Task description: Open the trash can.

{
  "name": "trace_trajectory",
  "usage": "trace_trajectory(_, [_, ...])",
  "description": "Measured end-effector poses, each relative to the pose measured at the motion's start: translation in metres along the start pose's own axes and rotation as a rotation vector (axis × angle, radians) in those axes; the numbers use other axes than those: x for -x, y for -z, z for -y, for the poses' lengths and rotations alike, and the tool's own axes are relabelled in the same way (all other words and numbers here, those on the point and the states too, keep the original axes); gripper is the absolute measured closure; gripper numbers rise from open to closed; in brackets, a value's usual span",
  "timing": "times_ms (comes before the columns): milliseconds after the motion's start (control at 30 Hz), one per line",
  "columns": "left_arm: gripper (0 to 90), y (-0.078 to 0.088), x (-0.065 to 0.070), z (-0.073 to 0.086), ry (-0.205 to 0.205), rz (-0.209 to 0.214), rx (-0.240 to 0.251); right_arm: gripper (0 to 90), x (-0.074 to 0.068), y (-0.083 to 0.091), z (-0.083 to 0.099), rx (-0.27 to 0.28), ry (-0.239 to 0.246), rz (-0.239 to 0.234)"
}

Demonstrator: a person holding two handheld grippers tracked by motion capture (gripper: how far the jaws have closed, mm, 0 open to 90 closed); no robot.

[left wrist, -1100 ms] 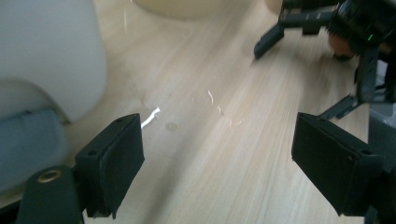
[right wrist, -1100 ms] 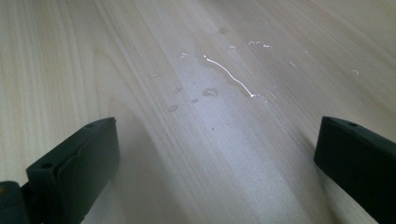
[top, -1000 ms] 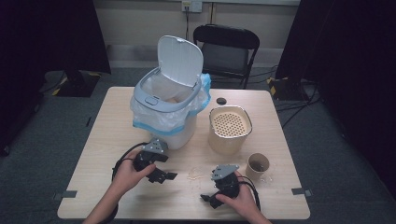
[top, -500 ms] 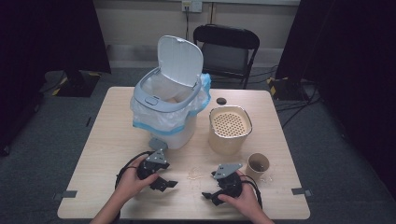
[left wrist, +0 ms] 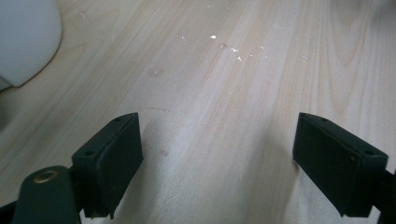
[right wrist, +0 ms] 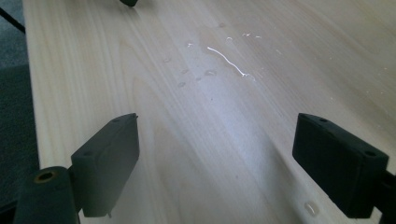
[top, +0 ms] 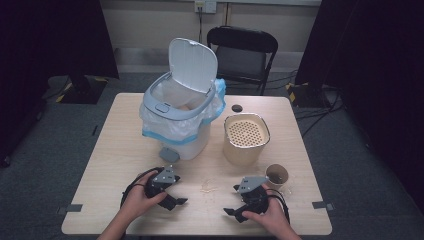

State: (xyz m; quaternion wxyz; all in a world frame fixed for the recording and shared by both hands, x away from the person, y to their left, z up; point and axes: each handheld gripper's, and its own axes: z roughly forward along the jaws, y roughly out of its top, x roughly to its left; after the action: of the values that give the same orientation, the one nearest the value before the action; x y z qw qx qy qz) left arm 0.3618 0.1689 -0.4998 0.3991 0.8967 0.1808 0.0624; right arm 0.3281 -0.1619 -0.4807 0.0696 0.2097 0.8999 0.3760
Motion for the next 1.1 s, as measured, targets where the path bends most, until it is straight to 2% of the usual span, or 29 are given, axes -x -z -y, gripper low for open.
trace_trajectory(67, [14.3,0.001,0.001,0.001,-0.014,-0.006,-0.003,14.5,0.000,0.004,0.001,-0.003,0.009,-0.003])
trace_trajectory(133, [13.4,0.000,0.002,0.003,-0.013,-0.006,0.007,14.4,-0.001,0.008,0.002,-0.007,0.011,-0.002])
trace_trajectory(400, [10.3,0.001,0.003,0.004,-0.024,0.001,-0.004,14.7,-0.002,0.016,0.010,-0.025,0.005,-0.022])
trace_trajectory(633, [9.0,0.001,0.003,0.004,-0.026,0.005,-0.004,14.8,-0.002,0.024,0.018,-0.018,-0.005,-0.025])
trace_trajectory(800, [3.3,-0.001,0.004,0.002,-0.043,0.023,-0.024,14.9,-0.002,0.030,0.023,-0.010,-0.018,-0.025])
trace_trajectory(1100, [0.0,-0.003,0.005,0.002,-0.054,0.031,-0.030,14.9,-0.003,0.042,0.031,-0.007,-0.029,-0.032])
